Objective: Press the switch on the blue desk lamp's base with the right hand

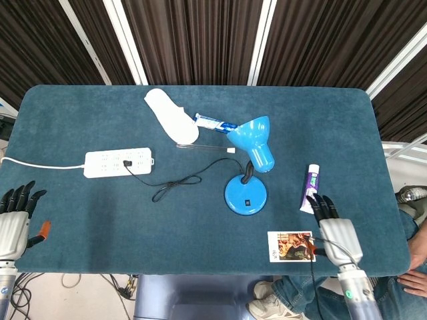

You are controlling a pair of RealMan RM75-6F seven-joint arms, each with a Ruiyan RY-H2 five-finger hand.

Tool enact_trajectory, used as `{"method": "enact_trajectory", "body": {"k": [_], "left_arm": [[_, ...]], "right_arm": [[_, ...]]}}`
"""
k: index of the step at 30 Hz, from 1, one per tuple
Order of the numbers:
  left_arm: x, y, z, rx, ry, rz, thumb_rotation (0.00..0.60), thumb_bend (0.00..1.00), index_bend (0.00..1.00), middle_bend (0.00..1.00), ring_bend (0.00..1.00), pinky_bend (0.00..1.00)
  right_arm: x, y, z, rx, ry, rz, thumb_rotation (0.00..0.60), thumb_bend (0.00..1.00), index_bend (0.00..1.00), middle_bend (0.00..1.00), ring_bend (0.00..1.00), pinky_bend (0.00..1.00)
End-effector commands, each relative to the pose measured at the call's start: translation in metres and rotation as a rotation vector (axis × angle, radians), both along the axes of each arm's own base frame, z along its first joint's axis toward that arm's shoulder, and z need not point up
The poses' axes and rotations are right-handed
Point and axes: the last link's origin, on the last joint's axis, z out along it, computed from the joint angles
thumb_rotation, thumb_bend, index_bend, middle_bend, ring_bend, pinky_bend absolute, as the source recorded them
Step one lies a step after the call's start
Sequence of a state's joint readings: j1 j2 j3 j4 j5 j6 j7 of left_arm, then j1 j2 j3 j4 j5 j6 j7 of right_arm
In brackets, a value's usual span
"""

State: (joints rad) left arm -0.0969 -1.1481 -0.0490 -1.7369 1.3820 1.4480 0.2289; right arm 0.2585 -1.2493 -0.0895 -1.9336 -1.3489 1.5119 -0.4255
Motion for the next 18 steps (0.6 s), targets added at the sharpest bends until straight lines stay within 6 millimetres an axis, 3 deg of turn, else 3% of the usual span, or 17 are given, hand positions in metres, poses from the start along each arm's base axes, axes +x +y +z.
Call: {"method": "enact_trajectory", "body": {"k": [1, 2, 4, 6, 18], "left_arm": [[0.0, 0.0, 0.0, 0.003, 0.0, -0.003, 0.6, 0.38, 0.16, 0.0, 0.0, 0.0], [0.0, 0.0, 0.0, 0.003, 0.0, -0.003, 0.6, 0.38, 0.16, 0.0, 0.0, 0.0], [0.0, 0.0, 0.0, 0.001, 0.001, -0.003, 0.6, 0.38, 0.16, 0.0, 0.0, 0.0], [0.0, -0.001, 0.0, -0.001, 0.004, -0.003, 0.6, 0.38, 0.16, 0.0, 0.0, 0.0], [0.0, -0.001, -0.001, -0.004, 0.014, -0.011, 0.6, 0.38, 0.16, 0.0, 0.0, 0.0]], "right_arm": [[-0.035, 0.033, 0.017, -0.061, 0.018, 0.026, 0.6, 0.21, 0.0, 0.06, 0.02, 0.99], [-0.039, 0.036, 0.018, -0.068, 0.022, 0.03, 0.6, 0.21, 0.0, 0.06, 0.01, 0.89], [-0.048, 0.044, 0.02, -0.081, 0.029, 0.034, 0.6, 0.21, 0.0, 0.06, 0.01, 0.32], [-0.057, 0.048, 0.022, -0.092, 0.034, 0.031, 0.6, 0.21, 0.0, 0.06, 0.01, 0.0], [-0.071, 0.048, 0.023, -0.14, 0.076, 0.044, 0.6, 0.21, 0.0, 0.06, 0.01, 0.0]]}}
